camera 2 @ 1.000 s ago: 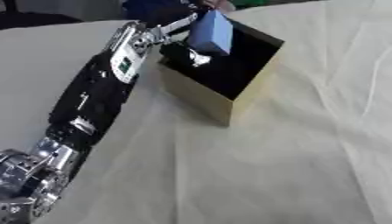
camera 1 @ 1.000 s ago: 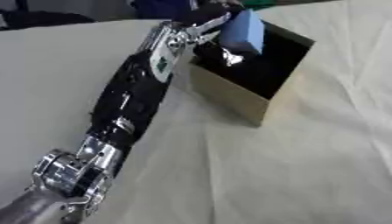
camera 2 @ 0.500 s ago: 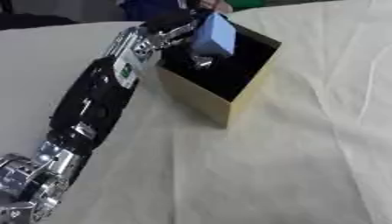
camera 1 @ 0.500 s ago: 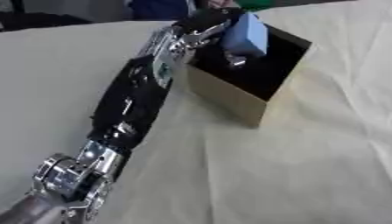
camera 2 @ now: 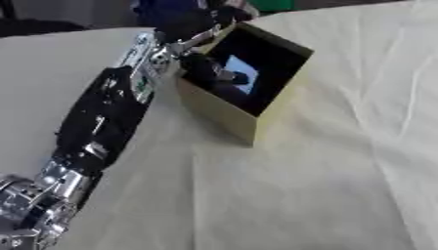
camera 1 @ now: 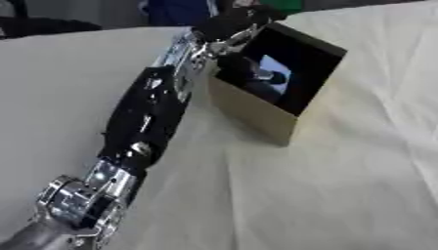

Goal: Pick up objects on the table and place them in the box.

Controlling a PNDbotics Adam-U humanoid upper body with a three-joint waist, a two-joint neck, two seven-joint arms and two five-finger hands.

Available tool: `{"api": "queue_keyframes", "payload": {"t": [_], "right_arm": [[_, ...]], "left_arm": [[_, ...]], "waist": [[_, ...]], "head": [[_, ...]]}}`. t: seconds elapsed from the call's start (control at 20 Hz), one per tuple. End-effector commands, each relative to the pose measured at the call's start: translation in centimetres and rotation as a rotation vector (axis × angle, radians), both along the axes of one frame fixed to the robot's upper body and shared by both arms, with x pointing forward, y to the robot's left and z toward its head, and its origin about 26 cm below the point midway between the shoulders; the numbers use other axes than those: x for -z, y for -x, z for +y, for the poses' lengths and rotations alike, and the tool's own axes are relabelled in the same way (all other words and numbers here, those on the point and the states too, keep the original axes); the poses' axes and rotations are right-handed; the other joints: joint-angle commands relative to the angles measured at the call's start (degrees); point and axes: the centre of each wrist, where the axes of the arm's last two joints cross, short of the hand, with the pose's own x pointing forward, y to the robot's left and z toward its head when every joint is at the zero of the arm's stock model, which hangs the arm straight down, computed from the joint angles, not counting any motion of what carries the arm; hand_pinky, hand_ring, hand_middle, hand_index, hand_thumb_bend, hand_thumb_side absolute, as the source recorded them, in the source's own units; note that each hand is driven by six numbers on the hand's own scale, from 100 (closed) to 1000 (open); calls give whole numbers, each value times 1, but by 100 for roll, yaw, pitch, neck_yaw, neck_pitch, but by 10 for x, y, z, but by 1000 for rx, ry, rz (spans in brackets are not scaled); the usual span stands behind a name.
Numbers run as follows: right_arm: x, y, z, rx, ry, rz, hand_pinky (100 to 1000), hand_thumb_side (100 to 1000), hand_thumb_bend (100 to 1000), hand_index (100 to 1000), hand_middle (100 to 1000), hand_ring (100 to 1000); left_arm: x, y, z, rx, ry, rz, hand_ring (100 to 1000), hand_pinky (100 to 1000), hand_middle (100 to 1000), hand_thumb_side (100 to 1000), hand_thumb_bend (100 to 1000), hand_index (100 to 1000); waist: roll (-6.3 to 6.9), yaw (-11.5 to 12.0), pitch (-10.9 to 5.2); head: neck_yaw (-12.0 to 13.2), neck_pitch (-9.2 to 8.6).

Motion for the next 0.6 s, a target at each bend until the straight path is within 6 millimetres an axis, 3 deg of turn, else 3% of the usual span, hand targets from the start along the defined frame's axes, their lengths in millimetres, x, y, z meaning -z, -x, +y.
{"api": "queue_keyframes", "payload": {"t": [0.05, 0.15, 0.25, 0.45, 0.6], "right_arm": [[-6, 1, 0, -3, 9, -21, 650, 823, 100, 743, 634, 821], [-6, 2, -1, 1, 9, -21, 650, 823, 100, 743, 634, 820], [-5, 2, -3, 9, 11, -19, 650, 822, 100, 743, 634, 820], [-2, 5, -9, 40, 17, -15, 651, 820, 100, 742, 634, 819], [0, 7, -14, 63, 21, -12, 651, 816, 100, 741, 635, 817]], "left_arm": [[-16, 3, 6, -4, 36, -68, 1000, 1000, 905, 847, 622, 1000], [-20, 6, 7, 7, 86, -100, 1000, 1000, 890, 833, 575, 1000], [-29, 10, 9, 24, 153, -149, 1000, 1000, 840, 823, 442, 965], [-51, 24, 24, 34, 297, -271, 979, 1000, 801, 803, 359, 931], [-62, 36, 37, 34, 364, -355, 959, 999, 783, 840, 276, 925]], "waist": [[-46, 0, -105], [-42, 16, -119], [-36, 51, -148], [-29, 182, -243], [-36, 329, -346]], "head": [[16, -31], [-4, -19], [-48, 21], [-252, 142], [-453, 263]]}}
